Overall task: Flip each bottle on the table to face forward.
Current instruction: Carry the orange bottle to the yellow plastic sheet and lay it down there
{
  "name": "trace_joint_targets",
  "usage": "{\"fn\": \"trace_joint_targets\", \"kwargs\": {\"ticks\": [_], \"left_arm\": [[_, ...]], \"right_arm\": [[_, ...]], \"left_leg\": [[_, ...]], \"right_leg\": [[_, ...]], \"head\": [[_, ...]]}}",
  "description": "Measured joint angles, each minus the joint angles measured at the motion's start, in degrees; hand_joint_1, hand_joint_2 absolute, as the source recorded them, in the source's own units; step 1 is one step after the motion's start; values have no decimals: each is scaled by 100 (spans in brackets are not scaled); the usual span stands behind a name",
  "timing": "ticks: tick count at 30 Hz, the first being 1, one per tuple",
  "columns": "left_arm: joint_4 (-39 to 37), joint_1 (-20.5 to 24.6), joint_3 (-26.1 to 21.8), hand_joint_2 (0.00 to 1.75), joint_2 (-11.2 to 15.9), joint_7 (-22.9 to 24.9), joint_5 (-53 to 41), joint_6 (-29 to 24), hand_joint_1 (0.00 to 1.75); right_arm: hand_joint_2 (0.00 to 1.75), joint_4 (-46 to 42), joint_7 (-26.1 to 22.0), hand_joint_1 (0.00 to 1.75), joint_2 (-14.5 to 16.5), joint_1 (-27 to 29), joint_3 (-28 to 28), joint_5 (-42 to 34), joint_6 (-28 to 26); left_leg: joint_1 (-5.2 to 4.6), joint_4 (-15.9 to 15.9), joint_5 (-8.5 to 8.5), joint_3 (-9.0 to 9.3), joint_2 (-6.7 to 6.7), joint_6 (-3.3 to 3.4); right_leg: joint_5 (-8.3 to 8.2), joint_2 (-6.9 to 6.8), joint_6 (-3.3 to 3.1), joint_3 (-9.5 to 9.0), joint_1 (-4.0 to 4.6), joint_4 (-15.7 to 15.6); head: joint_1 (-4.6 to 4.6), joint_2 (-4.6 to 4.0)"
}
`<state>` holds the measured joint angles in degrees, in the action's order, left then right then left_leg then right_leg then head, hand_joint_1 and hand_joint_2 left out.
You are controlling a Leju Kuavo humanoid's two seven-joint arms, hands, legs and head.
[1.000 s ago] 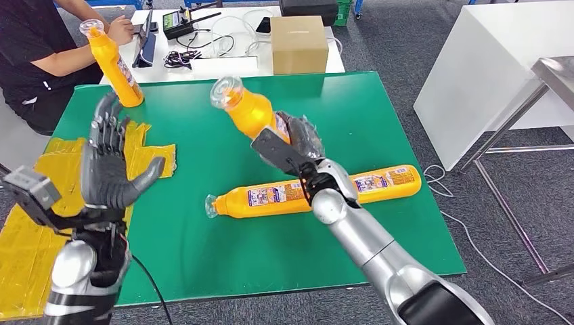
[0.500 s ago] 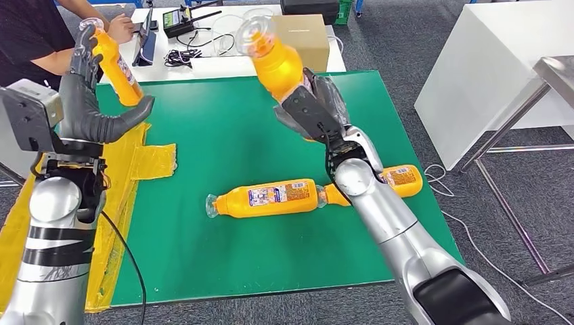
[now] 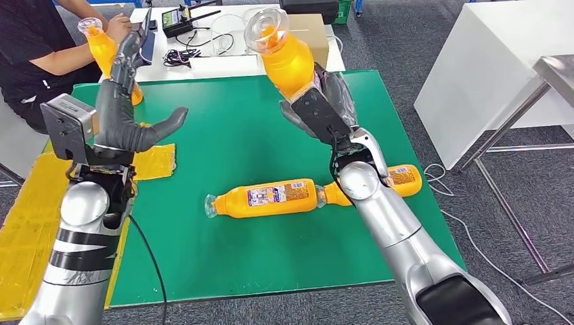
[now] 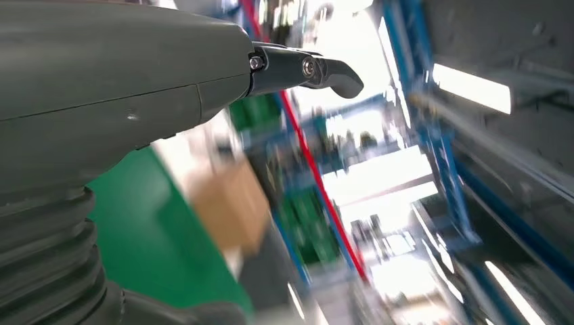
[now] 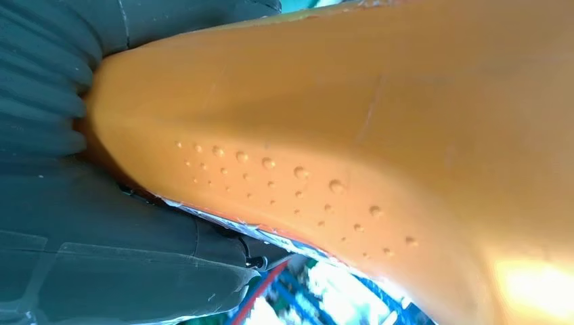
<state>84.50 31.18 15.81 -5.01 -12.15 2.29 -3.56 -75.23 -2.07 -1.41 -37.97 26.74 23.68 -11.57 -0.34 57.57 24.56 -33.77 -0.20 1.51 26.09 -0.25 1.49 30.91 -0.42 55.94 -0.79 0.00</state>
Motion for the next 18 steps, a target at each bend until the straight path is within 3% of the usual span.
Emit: {"fn": "trace_joint_targets", "kwargs": {"ticks": [9,13,18], "left_arm": [[93,-394,246,175,-223,39,1325,367,0],[93,-395,266,175,-223,72,1492,418,0],[101,-396,270,175,-223,36,1416,331,0]], "right_arm": [[175,797,228,165,725,-572,401,679,-364],[175,1246,290,165,1127,-888,587,764,-503],[175,1560,246,166,1386,-1036,661,538,-527]], "left_leg": [[1,0,-1,-1,3,-1],[3,-1,-4,-1,1,-5],[2,-1,-4,-3,0,-6]], "right_leg": [[0,2,0,4,1,6],[0,1,0,8,2,10],[0,1,-1,8,1,11]], "head": [[1,0],[0,0],[1,0]]}}
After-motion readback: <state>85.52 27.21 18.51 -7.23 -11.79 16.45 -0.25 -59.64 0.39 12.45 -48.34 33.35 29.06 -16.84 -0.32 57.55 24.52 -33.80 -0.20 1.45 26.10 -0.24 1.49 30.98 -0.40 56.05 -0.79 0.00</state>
